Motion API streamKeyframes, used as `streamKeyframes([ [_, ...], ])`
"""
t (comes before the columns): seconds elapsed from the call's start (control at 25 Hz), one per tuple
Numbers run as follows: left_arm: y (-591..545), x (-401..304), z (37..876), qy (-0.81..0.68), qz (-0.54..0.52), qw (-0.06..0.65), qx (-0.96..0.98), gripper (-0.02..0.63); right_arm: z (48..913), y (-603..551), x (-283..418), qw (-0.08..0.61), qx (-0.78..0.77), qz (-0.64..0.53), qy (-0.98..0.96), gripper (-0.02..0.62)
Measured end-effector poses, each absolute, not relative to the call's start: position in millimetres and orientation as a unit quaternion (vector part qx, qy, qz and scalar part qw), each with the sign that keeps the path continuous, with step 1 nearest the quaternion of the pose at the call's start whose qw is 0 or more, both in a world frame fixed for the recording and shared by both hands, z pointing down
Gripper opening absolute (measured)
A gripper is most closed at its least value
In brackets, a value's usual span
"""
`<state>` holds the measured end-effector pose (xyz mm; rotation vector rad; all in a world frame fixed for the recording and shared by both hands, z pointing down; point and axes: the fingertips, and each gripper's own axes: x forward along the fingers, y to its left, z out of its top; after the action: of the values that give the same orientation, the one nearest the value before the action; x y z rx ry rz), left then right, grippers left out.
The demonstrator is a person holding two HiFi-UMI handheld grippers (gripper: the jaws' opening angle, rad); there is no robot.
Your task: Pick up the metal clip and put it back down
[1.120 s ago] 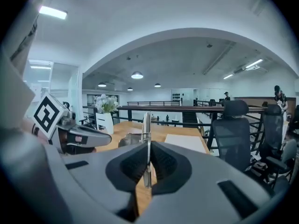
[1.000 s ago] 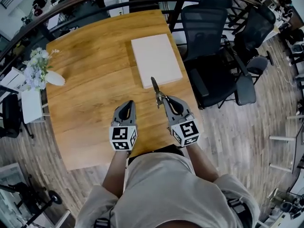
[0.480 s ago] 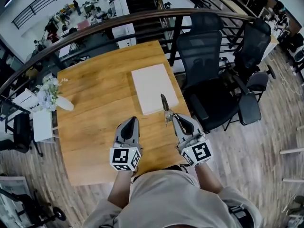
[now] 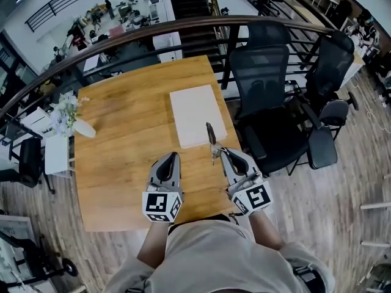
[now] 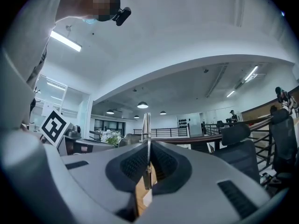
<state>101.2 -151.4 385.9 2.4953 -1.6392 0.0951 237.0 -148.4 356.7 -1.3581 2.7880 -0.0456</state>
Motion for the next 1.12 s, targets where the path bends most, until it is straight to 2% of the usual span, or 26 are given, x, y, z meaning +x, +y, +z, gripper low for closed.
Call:
streamKeyframes([
  [0.68,-79,41,396,-0.678,0.062,0.082,0.728,0.023,365,-127,168,0.037,-0.272,-0.032,0.961,0.028],
  [1.12,-44,11,405,-0.732,0.049,0.092,0.673,0.023,361,-101,132,0.024,-0.201,0.004,0.979,0.028],
])
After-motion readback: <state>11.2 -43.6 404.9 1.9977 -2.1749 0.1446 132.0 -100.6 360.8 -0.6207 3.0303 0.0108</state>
